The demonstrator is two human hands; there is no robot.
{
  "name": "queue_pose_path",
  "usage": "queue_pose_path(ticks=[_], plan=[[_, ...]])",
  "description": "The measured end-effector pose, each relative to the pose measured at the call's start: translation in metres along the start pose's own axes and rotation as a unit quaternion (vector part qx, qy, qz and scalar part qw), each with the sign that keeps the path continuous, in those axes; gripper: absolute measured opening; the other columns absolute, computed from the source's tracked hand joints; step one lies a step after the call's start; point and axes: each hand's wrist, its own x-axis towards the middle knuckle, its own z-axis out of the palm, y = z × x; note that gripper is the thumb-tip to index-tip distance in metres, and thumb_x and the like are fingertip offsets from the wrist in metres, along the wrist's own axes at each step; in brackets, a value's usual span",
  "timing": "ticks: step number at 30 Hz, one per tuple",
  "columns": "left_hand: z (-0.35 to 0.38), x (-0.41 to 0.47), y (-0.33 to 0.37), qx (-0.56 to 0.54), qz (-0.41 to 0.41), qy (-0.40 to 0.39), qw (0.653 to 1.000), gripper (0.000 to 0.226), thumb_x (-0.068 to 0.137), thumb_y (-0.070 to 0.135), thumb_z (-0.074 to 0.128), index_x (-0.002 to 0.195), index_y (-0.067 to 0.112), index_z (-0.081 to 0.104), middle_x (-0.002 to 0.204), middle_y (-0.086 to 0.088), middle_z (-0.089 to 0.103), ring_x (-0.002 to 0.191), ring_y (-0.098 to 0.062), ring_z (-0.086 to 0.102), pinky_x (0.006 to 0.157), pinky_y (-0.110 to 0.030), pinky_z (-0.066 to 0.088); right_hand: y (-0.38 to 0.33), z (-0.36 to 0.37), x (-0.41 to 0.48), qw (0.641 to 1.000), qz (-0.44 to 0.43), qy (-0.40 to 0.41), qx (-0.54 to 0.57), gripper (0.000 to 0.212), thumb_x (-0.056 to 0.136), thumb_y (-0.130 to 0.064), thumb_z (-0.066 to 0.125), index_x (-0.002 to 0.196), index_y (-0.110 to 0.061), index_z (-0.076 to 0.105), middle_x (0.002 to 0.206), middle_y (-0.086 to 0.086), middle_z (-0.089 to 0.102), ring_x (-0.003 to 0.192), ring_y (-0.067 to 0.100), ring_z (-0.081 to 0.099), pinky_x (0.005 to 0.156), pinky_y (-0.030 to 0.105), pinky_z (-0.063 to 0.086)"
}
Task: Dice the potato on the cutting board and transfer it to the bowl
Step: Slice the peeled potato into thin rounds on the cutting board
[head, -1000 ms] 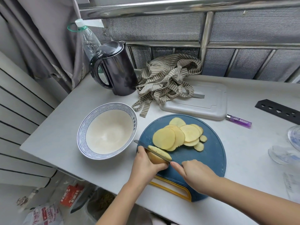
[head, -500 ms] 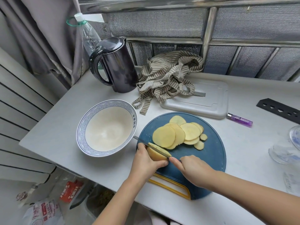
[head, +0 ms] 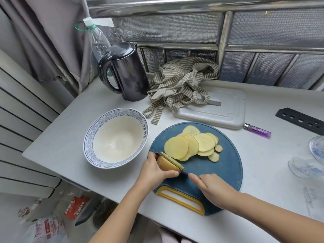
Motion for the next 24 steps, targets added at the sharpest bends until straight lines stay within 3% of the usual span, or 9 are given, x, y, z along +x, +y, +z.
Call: queue_pose_path(ticks=[4,10,16,21,24], plan=[[-0.002,0.002,0.002,0.018,0.001,-0.011,1.0,0.079,0.059,0.041,0.09,0.115,0.018,0.039,0.113,0.009,0.049,0.104,-0.01,0.05,0.081,-0.021,0.039,0.015,-0.001,-0.018,0.999,0.031,-0.017,0.003,0.061,0.091,-0.064,0.015,0.064,-0.013,0.035,0.061,0.002,0.039,0.057,0.016,0.037,0.06,0.029,0.033],[-0.001,0.001,0.001,0.032,0.002,-0.013,0.999,0.08,0.058,0.043,0.09,0.114,0.02,0.037,0.113,0.008,0.049,0.103,-0.011,0.05,0.079,-0.021,0.04,0.013,0.002,-0.016,0.999,0.042,-0.018,0.006,0.066,0.08,-0.073,0.009,0.063,-0.015,0.035,0.059,0.002,0.04,0.057,0.019,0.039,0.066,0.034,0.039],[0.0,0.002,0.003,0.02,0.004,-0.006,1.0,0.079,0.059,0.041,0.09,0.113,0.021,0.037,0.101,0.015,0.046,0.098,-0.008,0.049,0.077,-0.019,0.038,0.002,-0.002,-0.004,0.998,0.061,-0.019,0.016,0.063,0.093,-0.066,0.014,0.06,-0.015,0.032,0.058,0.002,0.038,0.054,0.019,0.037,0.066,0.035,0.039],[0.002,0.002,-0.003,-0.001,0.001,0.002,1.0,0.089,0.055,0.044,0.092,0.122,0.017,0.04,0.112,0.01,0.052,0.104,-0.009,0.053,0.081,-0.019,0.042,-0.012,-0.001,0.015,0.998,0.055,-0.009,-0.011,0.063,0.097,-0.062,0.014,0.06,-0.014,0.034,0.06,0.004,0.04,0.056,0.021,0.039,0.066,0.038,0.039],[0.004,0.0,-0.007,-0.018,0.004,0.006,1.0,0.083,0.056,0.041,0.092,0.118,0.02,0.04,0.11,0.012,0.053,0.101,-0.006,0.053,0.076,-0.014,0.041,-0.012,-0.003,0.017,0.997,0.073,-0.015,0.012,0.062,0.096,-0.063,0.016,0.06,-0.015,0.031,0.059,0.003,0.037,0.054,0.02,0.036,0.065,0.037,0.04]])
